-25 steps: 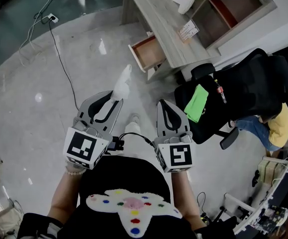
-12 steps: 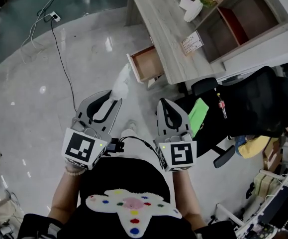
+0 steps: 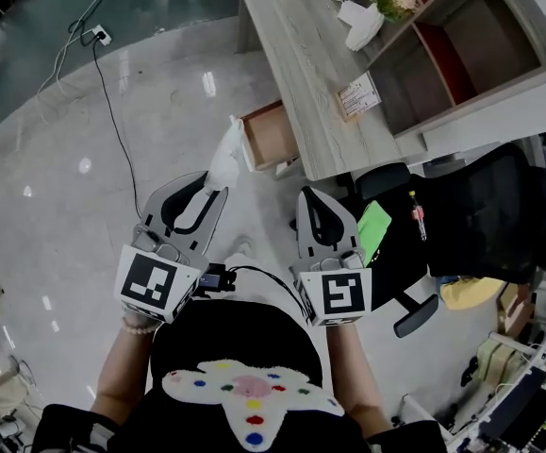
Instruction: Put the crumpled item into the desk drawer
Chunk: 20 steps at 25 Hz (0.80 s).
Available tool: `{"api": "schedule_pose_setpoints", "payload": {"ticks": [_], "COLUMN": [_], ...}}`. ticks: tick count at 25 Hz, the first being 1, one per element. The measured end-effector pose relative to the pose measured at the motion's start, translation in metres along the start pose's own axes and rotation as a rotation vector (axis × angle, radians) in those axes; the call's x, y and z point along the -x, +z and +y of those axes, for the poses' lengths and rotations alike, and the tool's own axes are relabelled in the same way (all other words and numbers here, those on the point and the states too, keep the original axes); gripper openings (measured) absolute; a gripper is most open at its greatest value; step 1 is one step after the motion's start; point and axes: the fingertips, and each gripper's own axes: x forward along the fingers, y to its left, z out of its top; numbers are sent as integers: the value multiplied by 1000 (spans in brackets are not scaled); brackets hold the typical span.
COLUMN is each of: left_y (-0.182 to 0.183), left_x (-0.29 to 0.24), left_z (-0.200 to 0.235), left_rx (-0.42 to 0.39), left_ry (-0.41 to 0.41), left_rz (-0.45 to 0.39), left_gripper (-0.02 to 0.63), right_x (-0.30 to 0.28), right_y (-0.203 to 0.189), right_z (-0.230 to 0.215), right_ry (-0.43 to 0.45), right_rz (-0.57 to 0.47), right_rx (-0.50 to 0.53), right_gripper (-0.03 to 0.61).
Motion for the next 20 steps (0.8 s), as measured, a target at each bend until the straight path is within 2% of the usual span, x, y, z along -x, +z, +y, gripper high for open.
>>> {"api": "schedule_pose_setpoints", "payload": {"ticks": [4,8,14,20], "left_y": [0,-1,2,4], "left_x": [-15,-19,-22,-6], "left_z": [1,3,-1,-2], "left_rx": [1,1,-7,-19], "left_ry": [16,31,26,2], "left_rz": [10,24,37,31], "left_gripper": [98,98,98,98], "right_x": [-6,-13,-10,-1], "right_y": [-7,-5,-8,-5], "right_z": [-14,-21,-27,-10], "right_ry": [6,15,1,-18], "right_rz": [17,-24,7,-1], "right_rx": [-11,-25,-47,-46], "right_gripper": [3,3,3,3]}}
